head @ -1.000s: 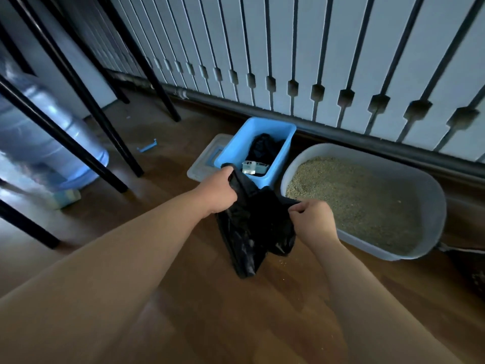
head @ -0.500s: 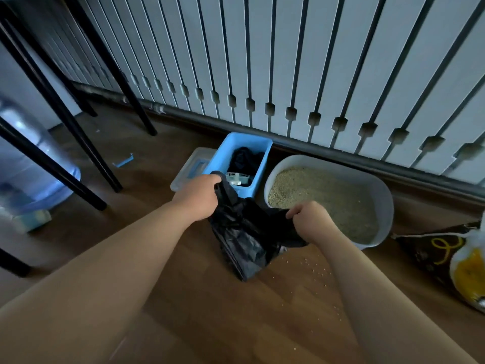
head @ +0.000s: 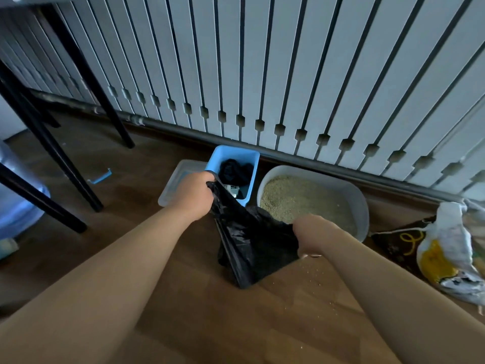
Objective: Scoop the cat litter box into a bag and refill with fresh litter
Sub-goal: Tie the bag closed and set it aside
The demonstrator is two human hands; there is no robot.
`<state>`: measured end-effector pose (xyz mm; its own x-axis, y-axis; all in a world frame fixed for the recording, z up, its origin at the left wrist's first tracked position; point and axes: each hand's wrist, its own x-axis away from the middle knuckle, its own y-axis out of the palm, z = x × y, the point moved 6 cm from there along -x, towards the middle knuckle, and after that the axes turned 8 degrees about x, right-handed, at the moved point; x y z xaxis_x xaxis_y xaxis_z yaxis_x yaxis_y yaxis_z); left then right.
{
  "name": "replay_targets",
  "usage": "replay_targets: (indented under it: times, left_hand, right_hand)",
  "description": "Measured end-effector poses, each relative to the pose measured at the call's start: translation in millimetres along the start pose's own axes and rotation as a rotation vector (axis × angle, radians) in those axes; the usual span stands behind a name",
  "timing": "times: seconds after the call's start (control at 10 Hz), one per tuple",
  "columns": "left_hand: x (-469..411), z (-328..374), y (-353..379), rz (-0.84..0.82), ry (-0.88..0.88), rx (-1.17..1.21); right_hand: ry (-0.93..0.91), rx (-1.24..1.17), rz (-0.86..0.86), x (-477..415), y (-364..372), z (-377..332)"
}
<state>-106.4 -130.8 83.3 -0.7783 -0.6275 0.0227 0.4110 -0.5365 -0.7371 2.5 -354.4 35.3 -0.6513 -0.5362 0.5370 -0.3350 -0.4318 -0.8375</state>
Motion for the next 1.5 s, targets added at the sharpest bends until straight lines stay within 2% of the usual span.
replay_targets:
  times: [0.2,0.3,0.5,0.6,0.7,0.8,0.9,1.0,1.1,1.3,1.4,1.5]
  left_hand:
    - [-14.9,1.5,-26.2,0.167,0.007,0.119]
    - [-20.8,12.2,-21.5,0.089,0.026,0.145]
    - [-12.7,22.9,-19.8,-0.054,0.086,-0.136]
    - [-8.1,25.5,-26.8,-0.157,0.104,-0.334]
    - [-7.7,29.8,-38.0,-0.258,0.124,-0.500]
    - [-7.4,34.6,-48.4,-0.415,0.048,-0.516]
    - [3.0,45.1,-59.9,-0.590,-0.020,-0.569]
    - [13.1,51.3,-64.3,-0.675,-0.005,-0.792]
    - [10.6,60.1,-69.0,-0.609,0.057,-0.711]
    - [-4.5,82.0,-81.7,-0.292,0.227,-0.184]
    - [-5.4,88.3,-74.8,-0.154,0.238,0.082]
    - [-6.4,80.9,-54.5,-0.116,0.165,0.240]
  right_hand:
    - [0.103,-0.145,0.110,-3.2,-44.9,24.5]
    - [0.137,-0.258,0.163,-5.3,-53.4,39.3]
    - [0.202,-0.493,0.242,0.1,-68.9,53.9]
    - [0.217,-1.062,0.322,10.6,-87.7,53.6]
    - [0.217,-1.195,0.429,7.8,-98.3,62.3]
    - [0.194,-1.387,0.482,8.1,-106.5,64.4]
    - [0.101,-1.759,0.464,14.1,-105.5,58.0]
    - [-0.022,-2.017,0.436,19.0,-108.3,50.6]
    - [-0.058,-2.033,0.471,20.6,-113.0,49.8]
    - [-0.273,-1.870,0.528,30.8,-132.1,47.5]
    - [-0.394,-1.894,0.496,34.7,-136.4,40.6]
    - [-0.431,-1.970,0.410,33.7,-127.1,30.6]
